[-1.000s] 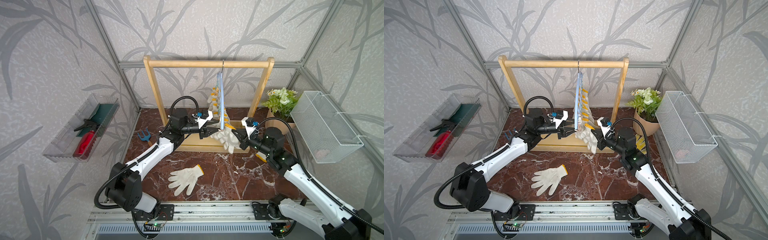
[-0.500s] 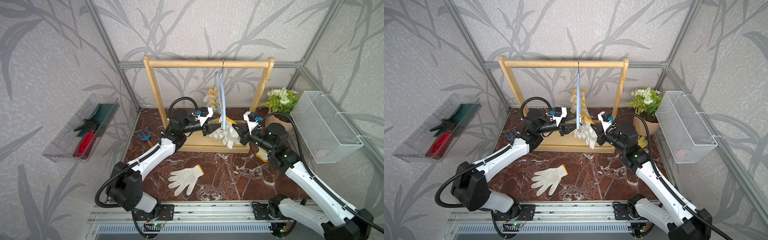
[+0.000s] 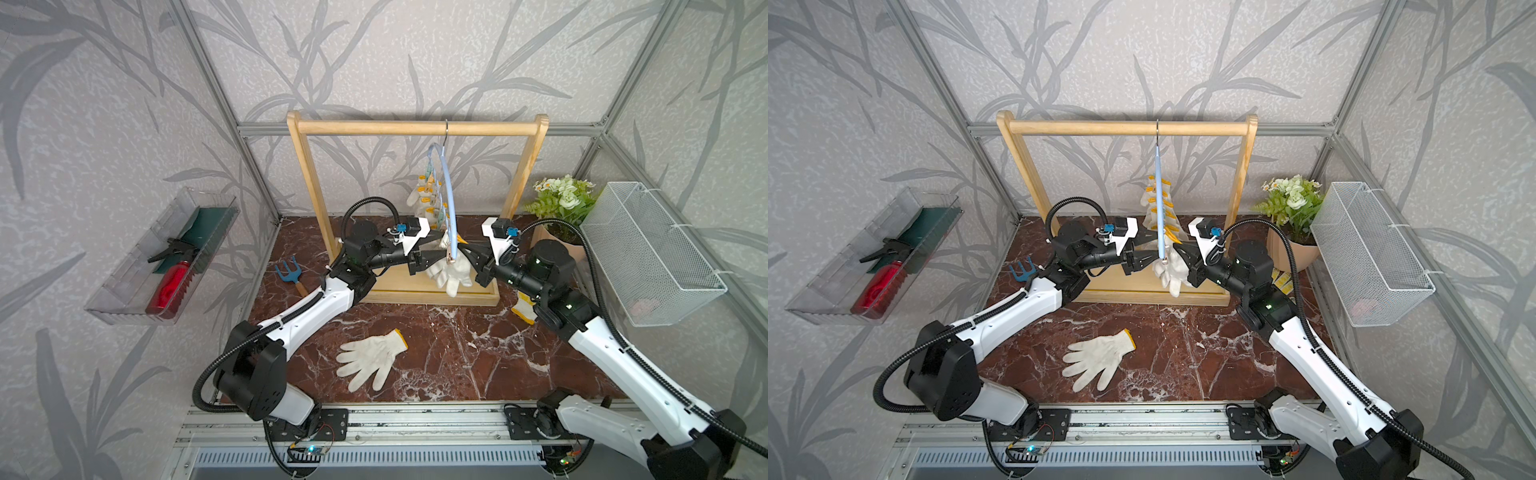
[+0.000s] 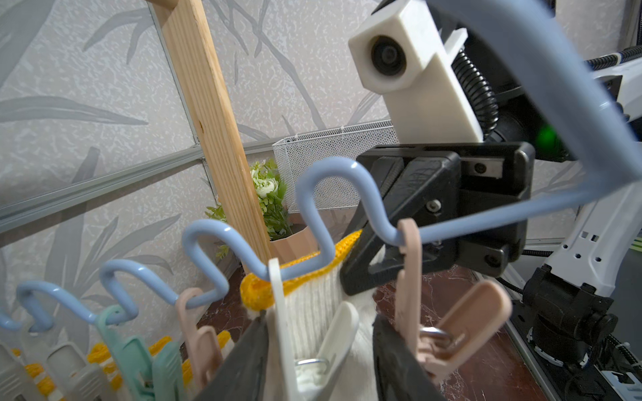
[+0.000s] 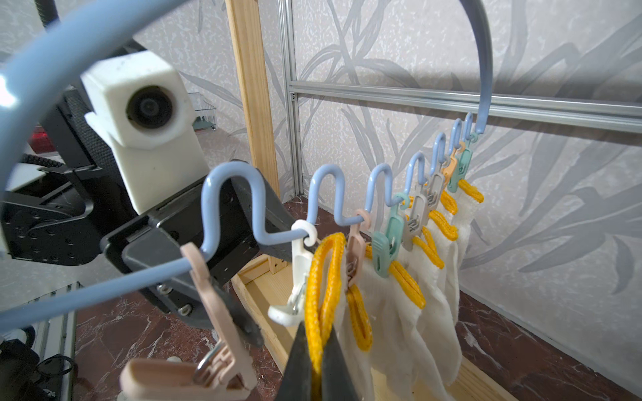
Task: Clip the gloves onto a hanger to dry
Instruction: Open the clamp at the hanger.
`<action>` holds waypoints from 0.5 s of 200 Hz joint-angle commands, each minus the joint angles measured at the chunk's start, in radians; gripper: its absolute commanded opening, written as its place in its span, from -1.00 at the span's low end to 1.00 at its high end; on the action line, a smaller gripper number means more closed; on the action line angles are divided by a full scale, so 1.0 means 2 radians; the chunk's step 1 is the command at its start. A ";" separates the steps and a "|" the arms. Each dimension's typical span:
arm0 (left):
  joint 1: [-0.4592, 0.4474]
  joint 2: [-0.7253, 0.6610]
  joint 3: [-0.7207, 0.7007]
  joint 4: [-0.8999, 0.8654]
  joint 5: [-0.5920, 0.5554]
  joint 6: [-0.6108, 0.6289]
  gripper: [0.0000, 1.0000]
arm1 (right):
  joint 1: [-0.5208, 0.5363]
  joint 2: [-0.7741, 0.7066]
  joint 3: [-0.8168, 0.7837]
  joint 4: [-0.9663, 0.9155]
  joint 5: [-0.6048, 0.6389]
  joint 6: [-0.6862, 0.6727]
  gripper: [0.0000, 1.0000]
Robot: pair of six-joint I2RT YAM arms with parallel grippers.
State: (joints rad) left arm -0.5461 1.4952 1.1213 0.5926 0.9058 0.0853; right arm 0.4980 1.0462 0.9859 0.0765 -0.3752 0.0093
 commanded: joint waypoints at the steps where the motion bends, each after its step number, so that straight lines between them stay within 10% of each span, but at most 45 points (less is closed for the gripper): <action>1: -0.004 0.003 -0.004 0.017 -0.007 -0.001 -0.04 | 0.003 -0.001 0.016 0.002 -0.005 -0.003 -1.00; 100: -0.011 -0.008 -0.014 0.004 -0.022 0.017 0.02 | 0.004 0.002 0.019 0.000 -0.003 -0.005 -1.00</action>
State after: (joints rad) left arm -0.5575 1.4956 1.1038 0.5953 0.8822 0.0925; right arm 0.5018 1.0470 0.9863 0.0757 -0.3748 0.0067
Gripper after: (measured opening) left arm 0.507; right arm 0.066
